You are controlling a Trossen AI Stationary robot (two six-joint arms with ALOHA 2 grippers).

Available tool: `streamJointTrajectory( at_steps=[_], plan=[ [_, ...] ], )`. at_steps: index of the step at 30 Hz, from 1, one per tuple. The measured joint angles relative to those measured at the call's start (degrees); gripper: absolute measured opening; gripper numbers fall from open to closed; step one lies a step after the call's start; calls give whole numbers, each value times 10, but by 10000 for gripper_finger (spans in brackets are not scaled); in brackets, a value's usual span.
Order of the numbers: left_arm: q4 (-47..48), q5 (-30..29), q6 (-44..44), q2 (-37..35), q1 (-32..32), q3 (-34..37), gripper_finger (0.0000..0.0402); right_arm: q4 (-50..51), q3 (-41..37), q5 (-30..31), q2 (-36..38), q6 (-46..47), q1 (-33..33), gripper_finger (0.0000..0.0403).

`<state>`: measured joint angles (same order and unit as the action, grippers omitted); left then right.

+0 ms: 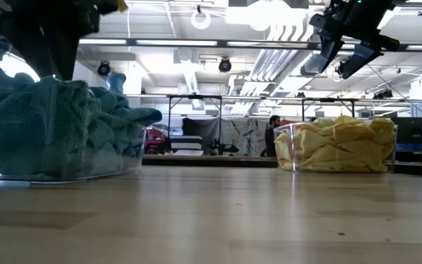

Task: Sort microfiber towel by color & place in baskets
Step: Put the blue microfiber cloth into the left transparent bin, then return to Home Position

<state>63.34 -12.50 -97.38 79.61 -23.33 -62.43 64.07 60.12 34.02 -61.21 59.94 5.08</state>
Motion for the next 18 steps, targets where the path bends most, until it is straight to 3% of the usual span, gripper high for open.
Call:
streamJointTrajectory(
  at_steps=[7,18],
  plan=[
    [16,-87,83,-78,0,-8,126,0,0,-31,0,0,0,307],
    [16,-234,396,-147,1,-8,126,-14,0,-86,-1,-7,-4,307]
  ],
)
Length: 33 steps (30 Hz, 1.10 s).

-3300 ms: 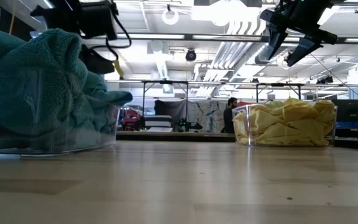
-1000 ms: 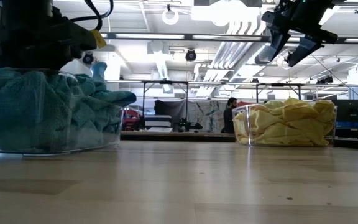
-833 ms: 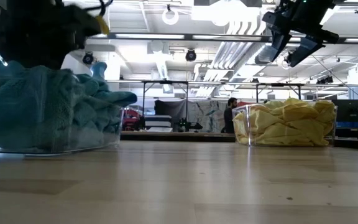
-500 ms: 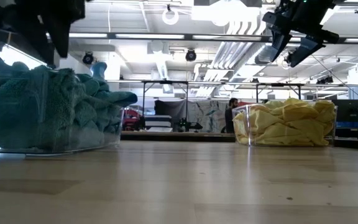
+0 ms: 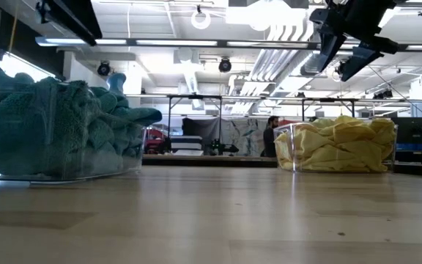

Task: Sort microfiber towel by color & place in baskets
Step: Return to Home Position

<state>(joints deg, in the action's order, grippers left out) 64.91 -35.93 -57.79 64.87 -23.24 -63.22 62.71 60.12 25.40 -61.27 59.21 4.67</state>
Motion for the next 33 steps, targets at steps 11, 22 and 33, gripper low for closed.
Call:
streamJointTrajectory(
  at_steps=[11,22,33],
  plan=[
    [-14,-42,218,-25,40,29,10,-22,0,29,-68,-3,-16,307],
    [-235,13,481,-238,44,180,1,-68,0,-30,-131,-27,-17,307],
    [-392,105,611,-478,45,362,0,-161,0,-34,-134,-42,-17,307]
  ],
)
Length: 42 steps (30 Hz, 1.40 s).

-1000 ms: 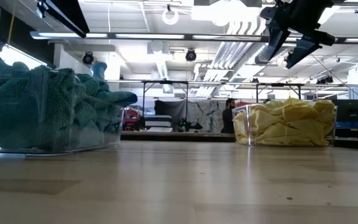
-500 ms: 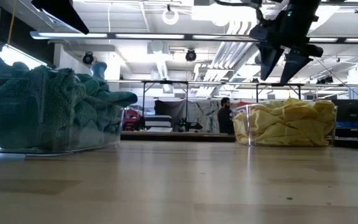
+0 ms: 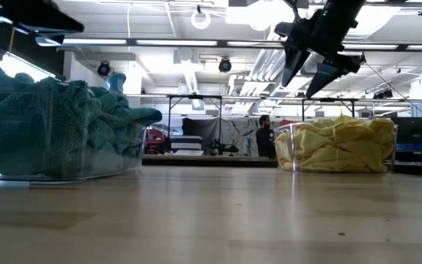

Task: Sort microfiber towel by color & place in baskets
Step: Return to Home Position

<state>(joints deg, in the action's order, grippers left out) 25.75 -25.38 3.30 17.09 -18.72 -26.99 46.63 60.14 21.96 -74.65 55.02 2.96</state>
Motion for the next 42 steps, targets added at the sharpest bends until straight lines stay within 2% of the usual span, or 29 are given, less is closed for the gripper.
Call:
streamJointTrajectory(
  at_steps=[3,8,12,16,21,24,29,34,39,42],
  plan=[
    [-24,39,18,-39,0,10,0,-7,0,0,0,0,0,307],
    [-23,44,7,-106,0,56,0,-13,0,0,0,4,0,307],
    [-107,70,-31,-144,0,112,0,-18,0,-1,0,15,0,307],
    [-206,118,-11,-154,0,168,0,-19,0,-1,0,15,0,307],
    [-281,197,10,-154,0,229,0,-20,0,-1,0,15,0,307],
    [-332,216,10,-154,0,261,0,-20,0,-1,0,19,0,307],
    [-336,222,32,-152,19,263,0,-21,0,-1,0,21,0,307],
    [-327,280,36,-152,81,263,0,-21,0,-1,0,20,0,307],
    [-310,311,11,-153,148,263,0,-21,0,-1,0,16,0,307],
    [-294,330,-32,-153,170,263,0,-21,0,-1,0,16,0,307]
  ],
)
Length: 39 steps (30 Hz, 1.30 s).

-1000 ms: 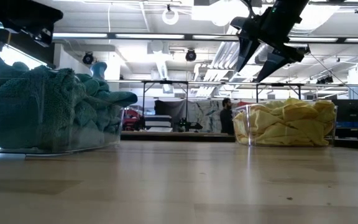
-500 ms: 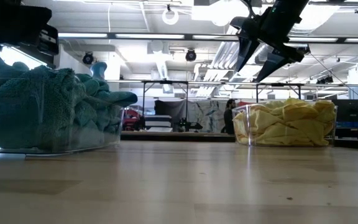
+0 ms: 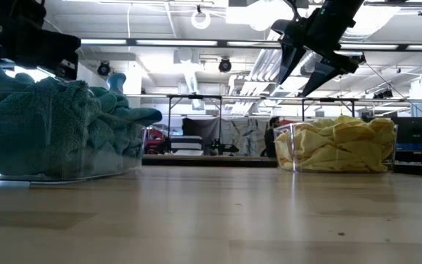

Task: Sort microfiber towel by color & place in baskets
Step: Return to Home Position

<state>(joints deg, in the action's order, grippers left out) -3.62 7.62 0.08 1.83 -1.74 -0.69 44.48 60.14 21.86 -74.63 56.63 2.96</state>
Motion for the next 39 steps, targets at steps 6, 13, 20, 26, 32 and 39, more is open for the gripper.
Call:
streamJointTrajectory(
  at_steps=[6,13,20,26,32,39],
  plan=[
    [-7,-40,-59,-17,6,0,0,0,0,-8,0,-1,-5,307],
    [-10,-95,-33,-16,6,-1,0,2,0,-9,0,1,-18,307],
    [15,-94,-20,-16,7,-1,0,3,0,-9,0,0,-32,307],
    [33,-83,-25,-9,7,0,0,3,0,-11,0,-22,-47,307],
    [32,-83,-34,-7,7,0,0,3,0,35,0,-115,-75,291],
    [32,-83,-34,-7,7,0,0,6,0,52,0,-259,-111,155]
  ],
)
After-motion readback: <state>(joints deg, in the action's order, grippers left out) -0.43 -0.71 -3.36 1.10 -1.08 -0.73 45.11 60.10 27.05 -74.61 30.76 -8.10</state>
